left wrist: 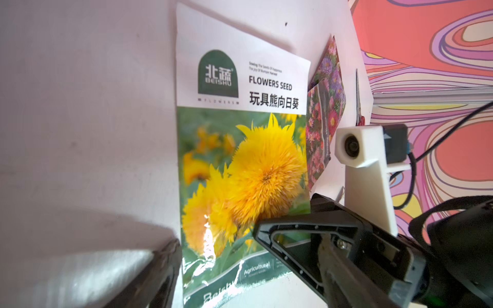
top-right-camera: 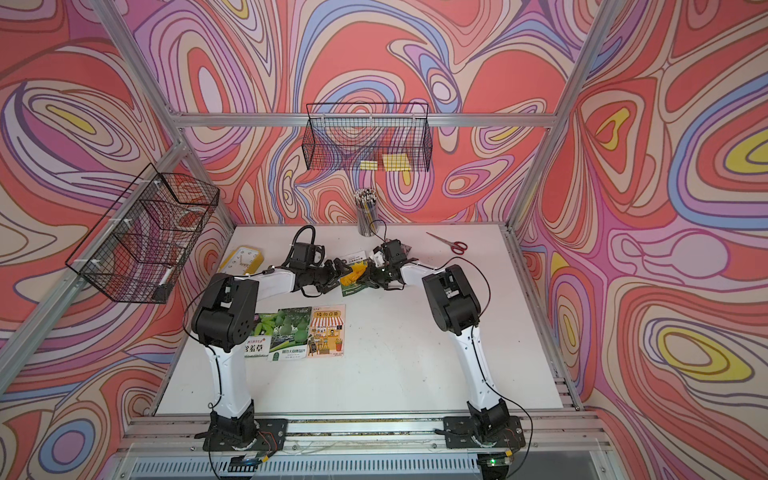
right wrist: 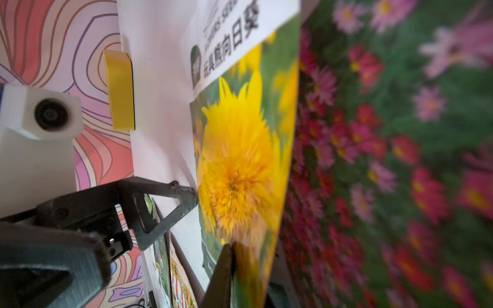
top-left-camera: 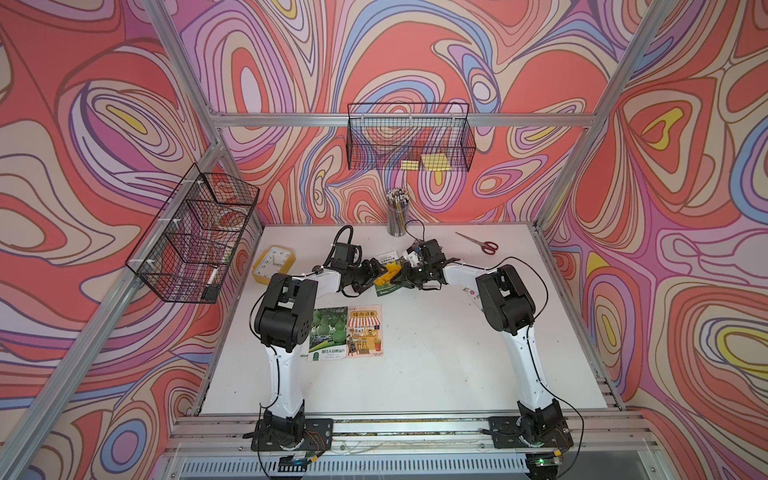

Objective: Arrange the seed packets in a row
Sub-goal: Pick up the seed packet from the center of the board, then place the seed packet at the center of the board.

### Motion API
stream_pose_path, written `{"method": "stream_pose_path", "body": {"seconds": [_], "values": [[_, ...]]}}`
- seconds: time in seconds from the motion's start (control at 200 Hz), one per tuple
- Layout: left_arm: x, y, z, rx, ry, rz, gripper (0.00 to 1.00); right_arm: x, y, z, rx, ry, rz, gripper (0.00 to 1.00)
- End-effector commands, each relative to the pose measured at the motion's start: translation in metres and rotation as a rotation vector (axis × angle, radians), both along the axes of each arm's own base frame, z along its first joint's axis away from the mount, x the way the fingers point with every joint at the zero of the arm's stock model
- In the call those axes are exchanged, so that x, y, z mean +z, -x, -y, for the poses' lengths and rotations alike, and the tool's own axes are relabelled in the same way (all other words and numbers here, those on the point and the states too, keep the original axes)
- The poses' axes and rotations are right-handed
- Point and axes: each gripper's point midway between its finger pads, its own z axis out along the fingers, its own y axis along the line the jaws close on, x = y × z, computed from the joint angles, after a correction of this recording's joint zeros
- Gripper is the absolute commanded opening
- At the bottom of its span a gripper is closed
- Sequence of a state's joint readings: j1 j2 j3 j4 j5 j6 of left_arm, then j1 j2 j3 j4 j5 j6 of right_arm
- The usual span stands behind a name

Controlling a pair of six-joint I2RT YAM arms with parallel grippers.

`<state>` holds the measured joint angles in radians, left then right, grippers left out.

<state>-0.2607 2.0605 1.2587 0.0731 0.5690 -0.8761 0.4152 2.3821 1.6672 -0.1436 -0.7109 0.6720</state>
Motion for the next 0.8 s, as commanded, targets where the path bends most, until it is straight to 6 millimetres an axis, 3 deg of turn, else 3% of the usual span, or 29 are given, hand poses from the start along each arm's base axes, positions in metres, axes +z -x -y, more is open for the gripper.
{"method": "stream_pose_path", "body": {"seconds": [0.0,0.035,0.205,0.391,0.621,0.796], "values": [[-0.036,0.027,-0.005,0.001,-0.043,-0.148,0.82,0.003,-0.004,0.017,-0.043,0.060,0.026,0.04],[-0.031,0.027,-0.004,-0.001,-0.038,-0.140,0.82,0.008,-0.005,0.018,-0.043,0.061,0.039,0.00],[-0.001,0.027,-0.003,-0.004,-0.014,-0.089,0.82,0.043,-0.002,0.023,-0.036,0.060,0.130,0.00],[0.033,0.041,-0.003,-0.013,0.001,-0.028,0.82,0.082,0.018,0.036,-0.072,0.035,0.204,0.00],[0.061,0.067,-0.011,-0.012,-0.018,0.027,0.82,0.091,0.076,0.048,-0.142,0.007,0.191,0.00],[0.073,0.084,-0.010,-0.014,-0.025,0.055,0.82,0.092,0.128,0.033,-0.183,-0.012,0.190,0.00]]}}
